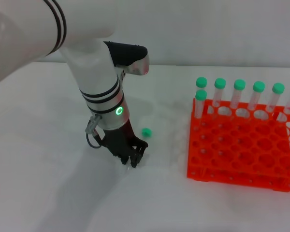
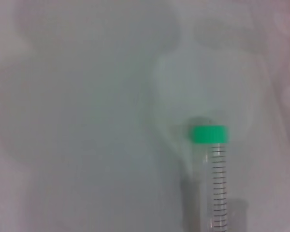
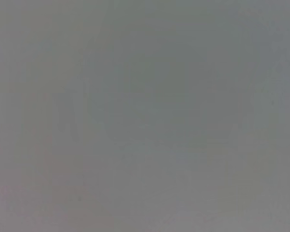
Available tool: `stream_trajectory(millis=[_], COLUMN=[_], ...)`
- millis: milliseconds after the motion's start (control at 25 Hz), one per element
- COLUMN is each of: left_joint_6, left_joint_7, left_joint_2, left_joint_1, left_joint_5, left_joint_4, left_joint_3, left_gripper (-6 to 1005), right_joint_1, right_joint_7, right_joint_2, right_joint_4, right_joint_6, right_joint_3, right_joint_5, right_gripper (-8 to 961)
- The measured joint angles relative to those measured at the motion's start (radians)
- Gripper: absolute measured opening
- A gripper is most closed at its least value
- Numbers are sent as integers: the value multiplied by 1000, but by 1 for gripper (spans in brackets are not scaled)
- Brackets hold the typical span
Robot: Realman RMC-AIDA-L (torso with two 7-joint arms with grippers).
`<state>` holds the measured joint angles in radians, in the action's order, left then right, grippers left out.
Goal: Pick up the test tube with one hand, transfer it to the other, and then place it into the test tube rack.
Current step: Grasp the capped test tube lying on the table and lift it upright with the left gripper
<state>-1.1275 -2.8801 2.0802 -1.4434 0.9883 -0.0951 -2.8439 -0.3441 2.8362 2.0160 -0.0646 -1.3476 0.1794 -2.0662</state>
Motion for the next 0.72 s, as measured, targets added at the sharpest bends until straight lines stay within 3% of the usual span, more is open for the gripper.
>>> stream_trajectory(millis=[720], left_joint_6=[33], left_joint_7=[29], left_joint_2=[-2], left_joint_1=[28], left_joint_5=[-10], left_joint_4=[23], left_joint_3=[-1], left_gripper=[188], right_joint_1=[5], right_joint_7=[0], right_joint_2=[0], right_joint_4=[18], right_joint_6=[-3], right_joint_3=[0], right_joint_5=[0], right_gripper=[855])
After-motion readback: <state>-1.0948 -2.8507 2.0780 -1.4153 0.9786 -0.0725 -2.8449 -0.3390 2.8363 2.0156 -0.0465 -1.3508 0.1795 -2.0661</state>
